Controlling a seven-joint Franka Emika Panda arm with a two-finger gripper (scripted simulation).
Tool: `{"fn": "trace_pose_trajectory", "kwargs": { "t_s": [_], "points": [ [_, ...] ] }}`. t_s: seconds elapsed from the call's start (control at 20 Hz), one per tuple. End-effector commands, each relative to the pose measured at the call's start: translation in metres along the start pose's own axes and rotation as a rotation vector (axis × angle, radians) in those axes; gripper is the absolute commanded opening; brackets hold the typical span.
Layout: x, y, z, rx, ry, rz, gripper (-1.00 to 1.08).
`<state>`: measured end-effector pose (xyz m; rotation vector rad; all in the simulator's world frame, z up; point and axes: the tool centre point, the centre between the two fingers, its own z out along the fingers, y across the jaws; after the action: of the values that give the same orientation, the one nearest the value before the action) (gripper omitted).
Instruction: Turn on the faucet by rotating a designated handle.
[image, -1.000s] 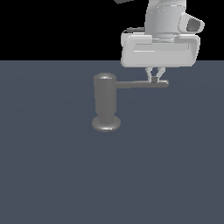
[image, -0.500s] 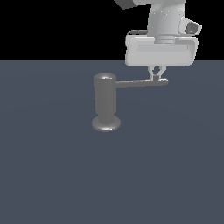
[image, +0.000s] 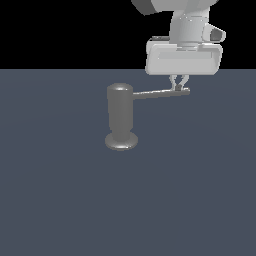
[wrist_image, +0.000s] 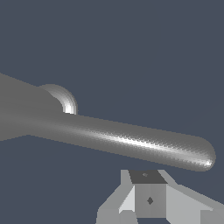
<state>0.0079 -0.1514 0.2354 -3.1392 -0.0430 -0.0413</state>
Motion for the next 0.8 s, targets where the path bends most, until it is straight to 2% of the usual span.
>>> {"fn": "trace_pose_trajectory", "kwargs": {
  "t_s": [0.0, 0.15, 0.2, 0.75],
  "points": [
    [-0.004, 0.026, 0.014, -0.002, -0.024, 0.036, -1.0],
    [0.0, 0.03, 0.014, -0.002, -0.025, 0.037, -1.0],
    [0.01, 0.002, 0.0, 0.003, 0.0, -0.006, -1.0],
    [0.042, 0.002, 0.004, 0.002, -0.005, 0.002, -1.0]
  ]
}}
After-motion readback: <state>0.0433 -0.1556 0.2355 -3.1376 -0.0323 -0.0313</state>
